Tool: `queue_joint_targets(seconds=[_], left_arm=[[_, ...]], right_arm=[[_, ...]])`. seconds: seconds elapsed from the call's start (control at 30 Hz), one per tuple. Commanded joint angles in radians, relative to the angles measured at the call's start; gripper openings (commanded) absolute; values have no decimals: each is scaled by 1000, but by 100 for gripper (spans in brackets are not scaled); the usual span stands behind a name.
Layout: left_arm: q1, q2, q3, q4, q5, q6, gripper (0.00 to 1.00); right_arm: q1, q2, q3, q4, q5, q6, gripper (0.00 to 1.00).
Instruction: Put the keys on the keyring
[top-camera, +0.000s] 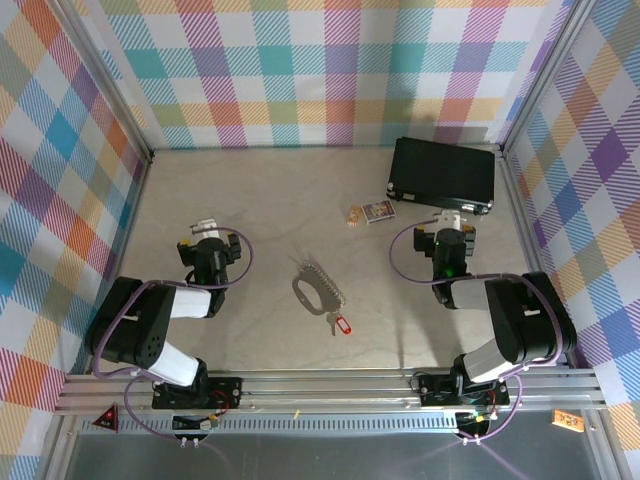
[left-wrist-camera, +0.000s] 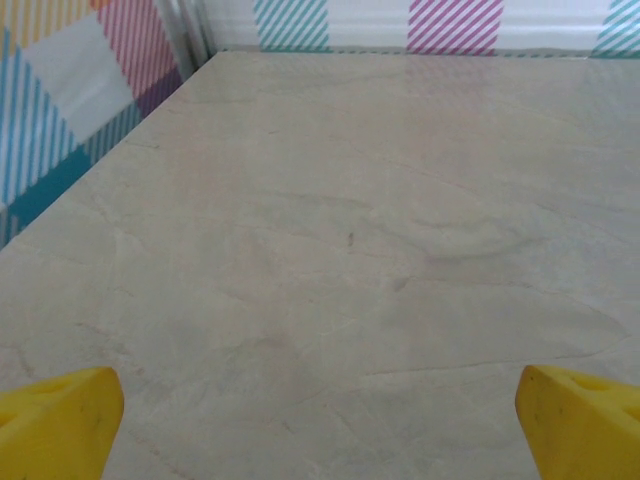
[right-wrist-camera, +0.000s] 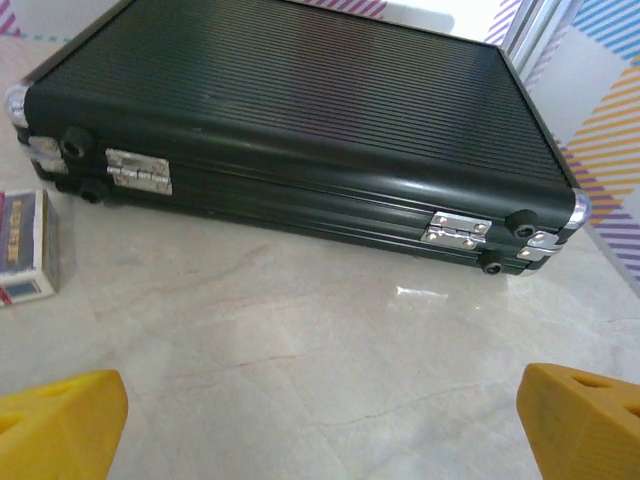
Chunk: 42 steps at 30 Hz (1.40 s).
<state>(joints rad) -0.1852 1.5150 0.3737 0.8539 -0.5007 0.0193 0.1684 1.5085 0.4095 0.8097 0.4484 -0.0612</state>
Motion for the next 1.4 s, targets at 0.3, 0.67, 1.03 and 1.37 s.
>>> queue_joint_targets(seconds=[0.3, 0.67, 1.03, 1.37], left_arm=[[88, 73, -2, 97, 194, -30, 100], [90, 69, 8, 69, 193, -33, 100], [91, 67, 7, 73, 193, -33, 100], [90, 68, 5, 74, 194, -33, 100]], right_arm=[[-120, -4, 58, -101, -247, 111, 99], [-121, -4, 56, -98, -247, 108, 99], [-127, 31, -17, 60, -284, 104, 99], [-128, 30, -21, 71, -280, 101, 99]])
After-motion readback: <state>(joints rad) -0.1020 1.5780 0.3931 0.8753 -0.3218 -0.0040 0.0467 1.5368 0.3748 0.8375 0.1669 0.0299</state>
